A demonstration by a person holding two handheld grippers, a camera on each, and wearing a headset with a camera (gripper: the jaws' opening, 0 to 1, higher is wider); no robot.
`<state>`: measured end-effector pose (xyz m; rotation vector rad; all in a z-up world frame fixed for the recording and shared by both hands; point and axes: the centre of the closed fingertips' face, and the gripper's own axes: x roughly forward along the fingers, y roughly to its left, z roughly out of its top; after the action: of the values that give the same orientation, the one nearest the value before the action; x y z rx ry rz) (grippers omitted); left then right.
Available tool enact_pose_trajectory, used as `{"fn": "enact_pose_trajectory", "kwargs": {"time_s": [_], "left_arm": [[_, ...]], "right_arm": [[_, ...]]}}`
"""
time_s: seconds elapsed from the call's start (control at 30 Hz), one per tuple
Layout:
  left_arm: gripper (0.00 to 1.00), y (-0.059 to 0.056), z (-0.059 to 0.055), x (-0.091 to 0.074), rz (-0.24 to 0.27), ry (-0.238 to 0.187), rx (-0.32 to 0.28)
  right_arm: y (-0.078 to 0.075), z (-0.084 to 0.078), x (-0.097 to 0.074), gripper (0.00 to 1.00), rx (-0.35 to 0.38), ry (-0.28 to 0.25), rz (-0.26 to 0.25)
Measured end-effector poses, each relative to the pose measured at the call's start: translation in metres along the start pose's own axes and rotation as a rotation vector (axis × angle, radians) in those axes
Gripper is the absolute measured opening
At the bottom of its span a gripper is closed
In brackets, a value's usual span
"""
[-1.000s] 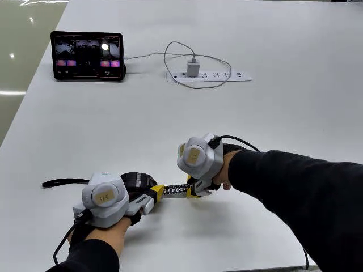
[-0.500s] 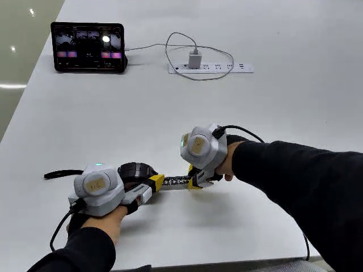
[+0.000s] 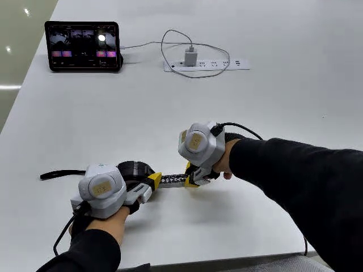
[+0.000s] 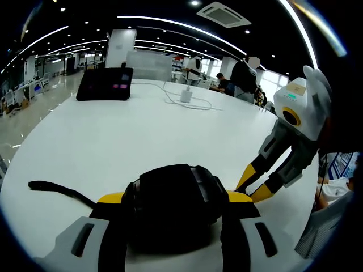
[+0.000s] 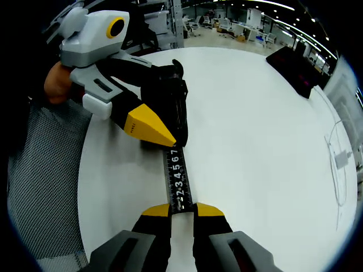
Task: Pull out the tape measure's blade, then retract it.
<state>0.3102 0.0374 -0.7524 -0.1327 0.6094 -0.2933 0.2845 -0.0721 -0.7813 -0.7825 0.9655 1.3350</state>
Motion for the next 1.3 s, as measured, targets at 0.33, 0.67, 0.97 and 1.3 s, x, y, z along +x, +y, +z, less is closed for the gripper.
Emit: {"fn": "enact_pose_trajectory", "kwargs": {"time_s": [0.33, 0.67, 0.97, 1.3], "left_arm": [[0.61, 0.001, 0.001, -0.001, -0.025, 0.000, -0.046], [0.62, 0.000, 0.000, -0.001, -0.027, 0.000, -0.047], [0.62, 0.000, 0.000, -0.001, -0.029, 0.003, -0.051], [0.62, 0.000, 0.000, -0.001, -0.031, 0.005, -0.056]], "right_arm": [[0.000, 0.006, 0.002, 0.10, -0.010, -0.010, 0.005], [0.001, 0.011, 0.004, 0.10, -0.015, -0.014, 0.008], [0.002, 0.016, 0.007, 0.10, -0.019, -0.015, 0.010], [0.003, 0.021, 0.009, 0.10, -0.021, -0.014, 0.018]]}}
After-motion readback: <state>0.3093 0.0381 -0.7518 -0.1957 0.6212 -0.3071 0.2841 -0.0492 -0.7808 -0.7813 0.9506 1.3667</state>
